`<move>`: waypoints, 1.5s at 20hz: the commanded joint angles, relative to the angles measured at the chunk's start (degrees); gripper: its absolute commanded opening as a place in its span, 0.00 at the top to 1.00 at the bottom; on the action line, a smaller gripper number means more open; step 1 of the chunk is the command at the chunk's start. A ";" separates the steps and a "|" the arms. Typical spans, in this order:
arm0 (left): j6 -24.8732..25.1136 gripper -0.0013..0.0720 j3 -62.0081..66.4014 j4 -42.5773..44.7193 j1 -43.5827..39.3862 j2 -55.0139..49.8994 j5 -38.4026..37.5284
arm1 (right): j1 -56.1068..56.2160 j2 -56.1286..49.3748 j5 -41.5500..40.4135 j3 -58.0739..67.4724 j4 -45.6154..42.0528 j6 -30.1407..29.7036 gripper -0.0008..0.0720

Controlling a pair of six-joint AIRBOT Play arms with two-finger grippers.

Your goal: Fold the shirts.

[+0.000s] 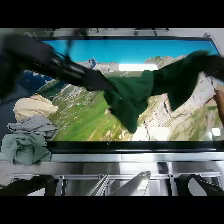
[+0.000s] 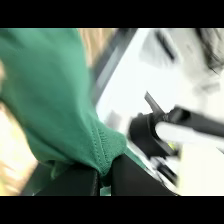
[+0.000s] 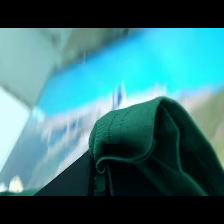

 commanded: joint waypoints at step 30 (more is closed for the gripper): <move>3.93 0.00 -19.76 0.81 24.79 -19.32 8.55 | -10.49 -30.14 -4.44 -14.10 -6.25 -4.63 0.04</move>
